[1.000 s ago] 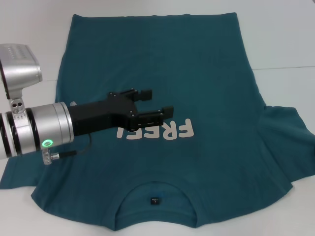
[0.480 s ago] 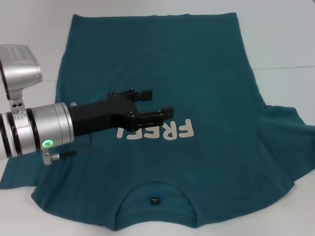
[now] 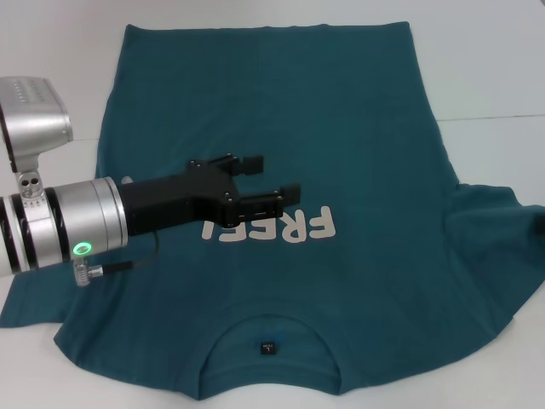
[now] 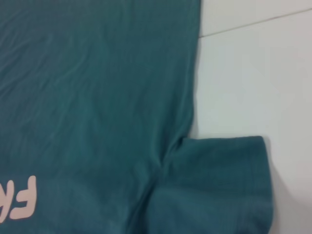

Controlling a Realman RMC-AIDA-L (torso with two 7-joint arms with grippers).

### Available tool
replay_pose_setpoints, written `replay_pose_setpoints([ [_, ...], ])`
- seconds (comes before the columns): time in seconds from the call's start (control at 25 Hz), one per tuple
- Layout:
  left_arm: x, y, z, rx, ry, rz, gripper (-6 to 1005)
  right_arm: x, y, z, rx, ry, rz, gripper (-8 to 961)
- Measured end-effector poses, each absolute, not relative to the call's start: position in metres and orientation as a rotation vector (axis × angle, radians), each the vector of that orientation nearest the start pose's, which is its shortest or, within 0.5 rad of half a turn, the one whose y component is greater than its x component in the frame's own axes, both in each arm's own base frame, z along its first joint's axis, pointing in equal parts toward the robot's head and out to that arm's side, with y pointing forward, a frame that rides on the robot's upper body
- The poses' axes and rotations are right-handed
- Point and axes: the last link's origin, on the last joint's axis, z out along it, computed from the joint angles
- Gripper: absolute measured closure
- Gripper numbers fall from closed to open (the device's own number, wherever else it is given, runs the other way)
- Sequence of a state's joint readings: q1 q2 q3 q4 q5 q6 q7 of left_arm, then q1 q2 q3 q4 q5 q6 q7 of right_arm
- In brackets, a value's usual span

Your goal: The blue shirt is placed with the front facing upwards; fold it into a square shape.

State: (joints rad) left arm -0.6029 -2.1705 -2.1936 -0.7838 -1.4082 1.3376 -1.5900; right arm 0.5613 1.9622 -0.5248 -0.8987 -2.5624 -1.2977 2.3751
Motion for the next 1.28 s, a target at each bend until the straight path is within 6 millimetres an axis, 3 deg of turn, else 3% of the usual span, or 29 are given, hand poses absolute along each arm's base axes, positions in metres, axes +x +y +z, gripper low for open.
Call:
replay_pose_setpoints([
  [0.4,-0.174,0.371,-0.028,-2.651,-0.647,-0.893,124,0.323,0.388,0.108,-1.974,1.513,0.202,920],
  [0.72,-0.174,0.371,-0.029,-2.651,-0.645,-0.893,124,0.296,0.405,0.094,-2.054,1.455,0.199,921],
  [1.28,-0.175,0.371,-0.029,-2.65,-0.645,-0.892,124,0.273,0.415,0.071,-2.143,1.407,0.153,920],
])
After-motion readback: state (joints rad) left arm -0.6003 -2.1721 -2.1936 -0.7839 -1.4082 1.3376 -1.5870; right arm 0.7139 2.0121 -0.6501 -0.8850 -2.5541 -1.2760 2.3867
